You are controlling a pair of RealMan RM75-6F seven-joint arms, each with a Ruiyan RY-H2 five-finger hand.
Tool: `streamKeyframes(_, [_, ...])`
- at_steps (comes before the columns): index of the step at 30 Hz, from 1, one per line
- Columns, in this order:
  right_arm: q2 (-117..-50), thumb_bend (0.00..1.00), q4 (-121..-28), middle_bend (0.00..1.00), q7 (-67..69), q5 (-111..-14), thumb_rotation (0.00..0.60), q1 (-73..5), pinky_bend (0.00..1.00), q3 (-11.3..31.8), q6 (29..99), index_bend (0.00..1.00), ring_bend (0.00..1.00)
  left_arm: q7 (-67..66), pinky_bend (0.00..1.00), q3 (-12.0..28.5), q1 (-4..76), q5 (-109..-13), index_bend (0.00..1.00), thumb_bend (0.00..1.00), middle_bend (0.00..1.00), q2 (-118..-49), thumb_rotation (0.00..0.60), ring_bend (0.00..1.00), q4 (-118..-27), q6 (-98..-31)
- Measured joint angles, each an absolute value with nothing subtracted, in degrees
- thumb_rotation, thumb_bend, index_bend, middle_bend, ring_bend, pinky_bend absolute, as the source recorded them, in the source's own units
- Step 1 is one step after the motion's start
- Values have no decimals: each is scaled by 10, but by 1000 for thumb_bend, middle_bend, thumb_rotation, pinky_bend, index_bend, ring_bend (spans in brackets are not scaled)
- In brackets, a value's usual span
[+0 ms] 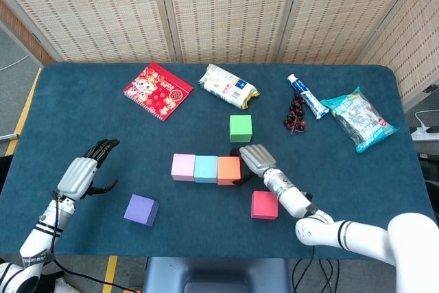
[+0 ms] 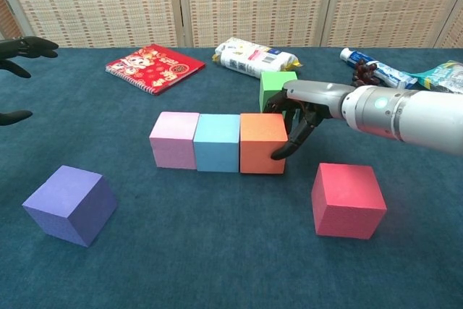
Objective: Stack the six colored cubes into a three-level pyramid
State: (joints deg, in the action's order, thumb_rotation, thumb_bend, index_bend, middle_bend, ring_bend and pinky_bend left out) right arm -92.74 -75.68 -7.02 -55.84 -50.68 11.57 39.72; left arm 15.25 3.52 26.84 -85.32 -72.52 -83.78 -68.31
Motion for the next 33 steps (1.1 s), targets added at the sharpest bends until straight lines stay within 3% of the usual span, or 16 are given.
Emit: streamKeyframes(33, [-953, 238, -717, 522, -83, -551, 600, -525, 560, 117, 391, 567, 478, 162, 183, 37, 270, -854, 10, 341, 55, -732, 600, 0, -825, -674])
